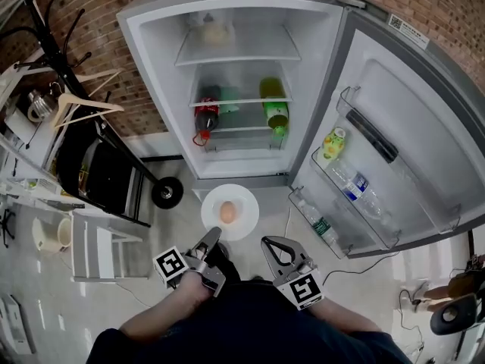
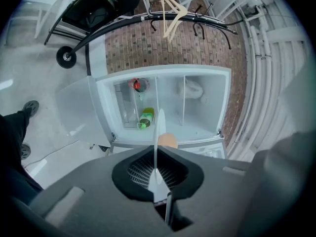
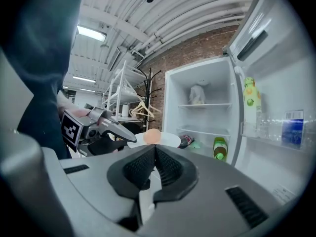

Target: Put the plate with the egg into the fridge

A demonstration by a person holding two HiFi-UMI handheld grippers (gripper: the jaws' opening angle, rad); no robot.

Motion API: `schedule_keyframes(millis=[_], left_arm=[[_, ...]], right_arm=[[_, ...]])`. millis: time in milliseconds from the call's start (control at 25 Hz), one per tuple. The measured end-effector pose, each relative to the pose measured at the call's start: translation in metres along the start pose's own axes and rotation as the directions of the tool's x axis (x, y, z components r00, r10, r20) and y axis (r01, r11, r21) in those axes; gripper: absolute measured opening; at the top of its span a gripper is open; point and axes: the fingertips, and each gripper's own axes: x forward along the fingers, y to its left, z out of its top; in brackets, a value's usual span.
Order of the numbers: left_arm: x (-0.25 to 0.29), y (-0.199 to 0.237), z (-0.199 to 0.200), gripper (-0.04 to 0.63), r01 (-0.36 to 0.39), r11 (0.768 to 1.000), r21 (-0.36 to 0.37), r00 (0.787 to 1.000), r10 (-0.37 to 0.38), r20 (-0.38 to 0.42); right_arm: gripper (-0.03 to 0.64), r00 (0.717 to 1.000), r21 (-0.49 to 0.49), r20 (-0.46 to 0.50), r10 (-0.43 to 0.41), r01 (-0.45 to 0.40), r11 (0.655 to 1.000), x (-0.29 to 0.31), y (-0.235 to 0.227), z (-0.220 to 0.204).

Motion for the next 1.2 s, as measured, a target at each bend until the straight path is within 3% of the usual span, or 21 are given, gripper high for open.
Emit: schedule_keyframes(millis=[320,680,960,1200], left_arm=[[0.044,0.003,0.023,0.014,0.011,1.000,-0.019,1.000,-0.012,-0.027],[0.111,-0.010,0.084,0.014,0.039,0.999,-0.034,0.997,-0.042,-0.071],[0.153,-0.019,0.128,0.014,0.056,0.997,-0.047,0.987,-0.062,-0.151],[0.181,-0.019,0.154,0.014,0.051,0.997,-0.059,0.986,-0.060,-0.154]], right_arm=[[0.009,0.999,0.001,-0.026,-0.046,0.046,0.999,0.025,-0.032,-0.001],[0.009,0.987,0.003,-0.047,-0.154,0.154,0.988,0.088,-0.084,0.013],[0.009,0.971,0.013,-0.072,-0.228,0.229,0.973,0.142,-0.106,0.025],[0.009,0.967,0.010,-0.064,-0.248,0.249,0.969,0.170,-0.117,0.032]])
